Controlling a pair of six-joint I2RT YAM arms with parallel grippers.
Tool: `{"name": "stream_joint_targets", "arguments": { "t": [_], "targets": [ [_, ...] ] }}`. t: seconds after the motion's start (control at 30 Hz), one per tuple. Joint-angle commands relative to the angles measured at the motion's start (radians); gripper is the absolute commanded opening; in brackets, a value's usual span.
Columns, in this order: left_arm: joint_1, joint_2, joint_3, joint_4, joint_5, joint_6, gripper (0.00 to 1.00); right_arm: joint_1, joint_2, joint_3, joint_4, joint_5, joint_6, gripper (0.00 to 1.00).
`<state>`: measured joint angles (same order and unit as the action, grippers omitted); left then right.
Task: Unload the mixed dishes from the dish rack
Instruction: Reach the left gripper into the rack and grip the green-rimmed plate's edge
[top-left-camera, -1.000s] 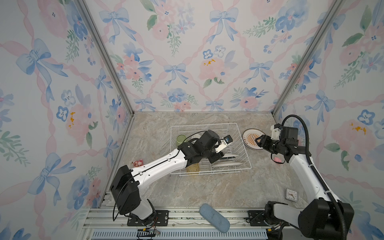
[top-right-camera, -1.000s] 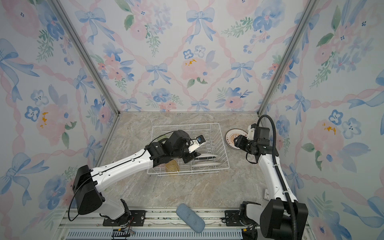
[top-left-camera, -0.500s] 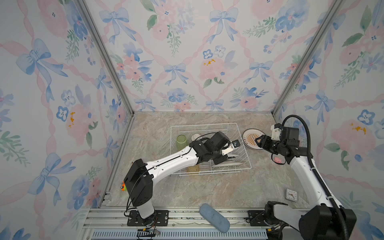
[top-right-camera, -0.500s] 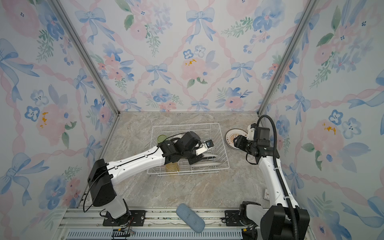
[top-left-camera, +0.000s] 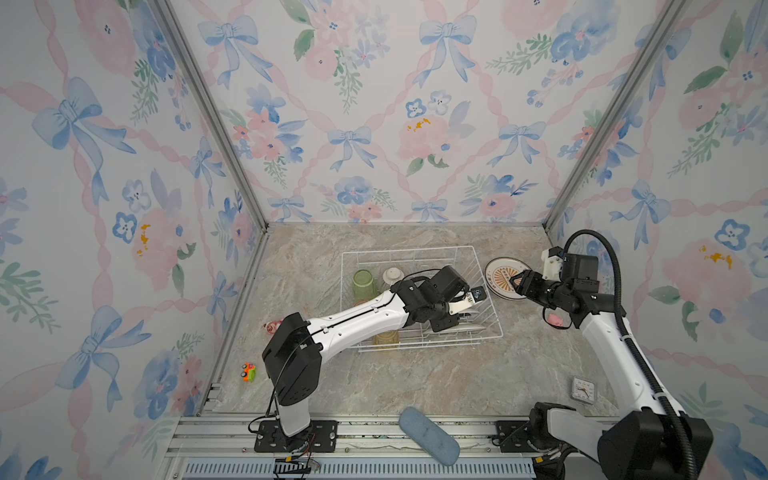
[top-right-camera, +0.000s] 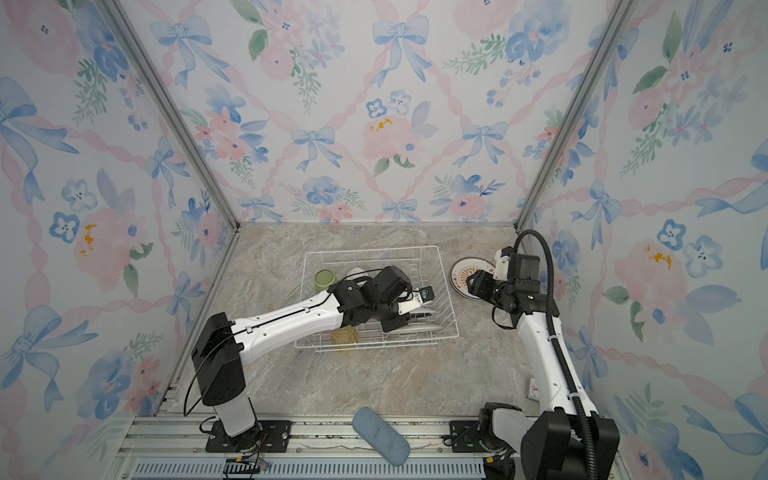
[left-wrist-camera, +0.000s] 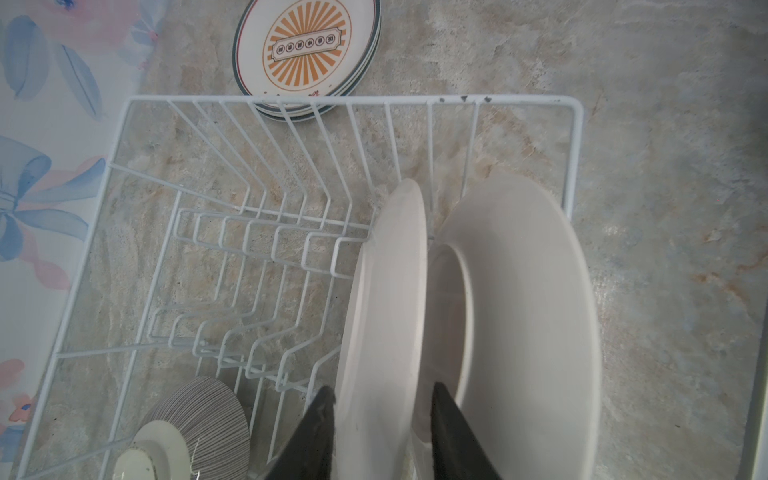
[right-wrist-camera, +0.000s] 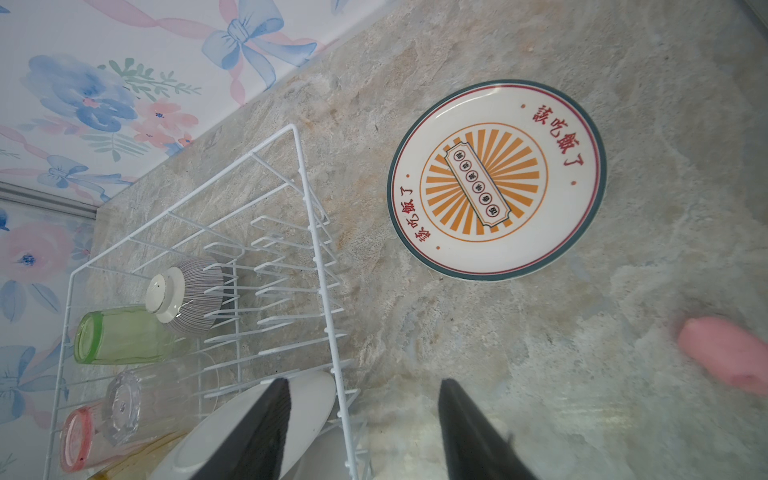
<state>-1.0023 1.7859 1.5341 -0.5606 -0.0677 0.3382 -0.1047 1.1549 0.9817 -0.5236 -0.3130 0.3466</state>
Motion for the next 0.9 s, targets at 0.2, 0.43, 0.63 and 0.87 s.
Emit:
{"name": "stream_joint_targets", "arguments": {
  "t": [0.2, 0.43, 0.63, 0.87],
  "targets": [
    [-0.004, 0.063, 0.061, -0.024, -0.089, 0.051, 0.31, -0.012, -0.008, -0.014, 0.014, -0.029, -0.012, 0.6],
    [-0.002, 0.084, 0.089, -0.025, -0.117, 0.065, 0.22, -0.014, 0.0, -0.023, 0.028, -0.04, -0.011, 0.6],
    [-0.003, 0.095, 0.106, -0.024, -0.142, 0.078, 0.18, -0.014, 0.005, -0.03, 0.039, -0.046, -0.006, 0.6],
    [-0.003, 0.117, 0.127, -0.023, -0.203, 0.091, 0.11, -0.016, 0.0, -0.037, 0.043, -0.048, -0.003, 0.6]
  ]
}}
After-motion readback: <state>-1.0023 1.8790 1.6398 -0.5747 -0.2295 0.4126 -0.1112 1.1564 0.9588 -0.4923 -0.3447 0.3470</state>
